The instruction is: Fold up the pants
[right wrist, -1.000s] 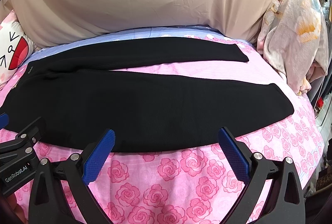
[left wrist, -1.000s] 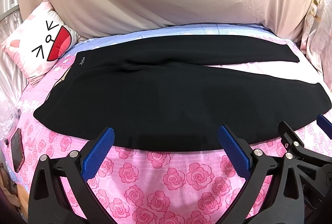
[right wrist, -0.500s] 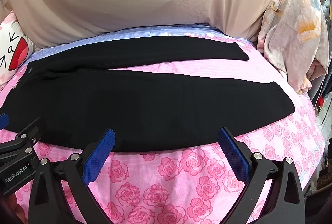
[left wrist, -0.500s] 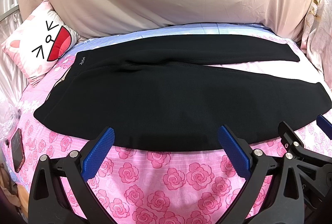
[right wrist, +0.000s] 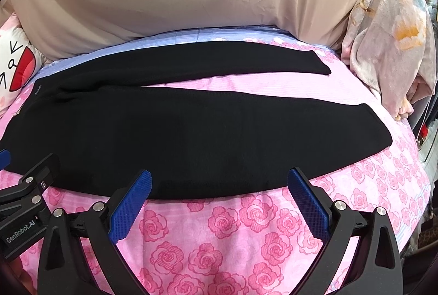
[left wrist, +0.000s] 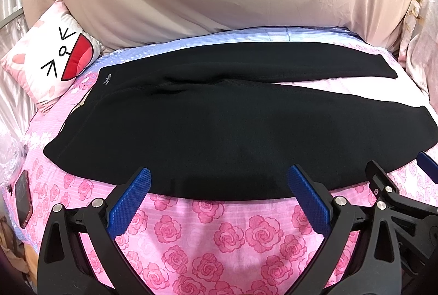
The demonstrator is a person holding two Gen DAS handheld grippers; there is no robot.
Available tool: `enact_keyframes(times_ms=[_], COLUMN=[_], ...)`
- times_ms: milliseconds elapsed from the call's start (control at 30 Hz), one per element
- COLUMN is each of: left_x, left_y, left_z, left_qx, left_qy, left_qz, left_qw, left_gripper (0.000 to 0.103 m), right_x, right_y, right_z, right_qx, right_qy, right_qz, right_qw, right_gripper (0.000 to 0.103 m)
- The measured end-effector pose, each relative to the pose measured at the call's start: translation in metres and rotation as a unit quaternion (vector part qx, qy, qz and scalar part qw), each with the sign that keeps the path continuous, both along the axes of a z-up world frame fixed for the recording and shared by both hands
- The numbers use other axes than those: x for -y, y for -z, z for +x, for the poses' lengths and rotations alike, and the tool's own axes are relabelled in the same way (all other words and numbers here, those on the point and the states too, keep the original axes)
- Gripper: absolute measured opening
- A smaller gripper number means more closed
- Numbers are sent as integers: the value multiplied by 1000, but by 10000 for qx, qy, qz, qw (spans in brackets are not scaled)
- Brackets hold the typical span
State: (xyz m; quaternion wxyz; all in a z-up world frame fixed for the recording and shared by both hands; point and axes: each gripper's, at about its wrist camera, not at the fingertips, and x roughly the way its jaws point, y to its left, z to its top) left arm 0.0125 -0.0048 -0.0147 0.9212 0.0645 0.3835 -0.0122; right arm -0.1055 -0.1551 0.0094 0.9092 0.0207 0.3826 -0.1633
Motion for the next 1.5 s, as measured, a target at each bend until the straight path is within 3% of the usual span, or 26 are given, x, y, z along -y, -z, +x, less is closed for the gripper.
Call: enact_keyframes(times_ms=[133, 267, 367, 467, 567, 633, 700, 933, 1067, 1133, 1233, 1267, 1333, 1367, 1500], left_x=[-1, -17, -32, -43, -54, -63, -74, -114, -145, -162, -195, -206, -235, -247, -290], left_y=[-2, -13, -18, -17, -17, -19, -21, -31, -27, -26, -28, -29, -34, -35, -26], left_z=[4, 17, 34, 52, 68, 82, 96, 150, 186, 202, 227, 234, 252, 261, 309], left_qx=[26, 230, 303, 232, 302, 432, 511, 799, 395, 255, 176, 174, 182, 157, -126], left_qy=[58, -105, -343, -435, -493, -624, -770, -1210, -1252, -1272, -1429, -1572, -1804, -1889, -1791], left_qz=[-49, -282, -345, -419, -496, -508, -534, -397, -613, -649, -522, -430, -326, -319, -617], left_qw=[10000, 9993, 9984, 9979, 9971, 9958, 9943, 9886, 9894, 9894, 9882, 9865, 9829, 9814, 9818], left_gripper=[98, 98, 98, 98, 98, 98, 98, 98, 98, 98, 98, 98, 98, 98, 98], right_x=[8, 53, 116, 201, 272, 315, 344, 393, 403, 401, 397, 397, 402, 406, 406], right_y=[-5, -20, -21, -23, -16, -13, -10, 1, 14, 16, 14, 14, 13, 13, 9], right_z=[5, 16, 52, 88, 128, 162, 196, 278, 301, 309, 313, 313, 311, 309, 295], right_qx=[168, 610, 394, 754, 743, 613, 393, -72, -259, -304, -334, -335, -321, -272, -140], right_qy=[-228, -470, -467, -244, 94, 242, 398, 46, -84, -265, -369, -390, -321, -357, -364], right_qz=[64, 478, 1138, 1772, 2255, 2200, 1737, 1484, 1669, 1481, 1282, 1298, 1365, 1596, 1617], right_qw=[9996, 9959, 9916, 9810, 9714, 9733, 9832, 9889, 9856, 9881, 9905, 9902, 9896, 9862, 9861], right_gripper=[98, 98, 98, 98, 98, 98, 98, 97, 98, 97, 77, 60, 44, 26, 17])
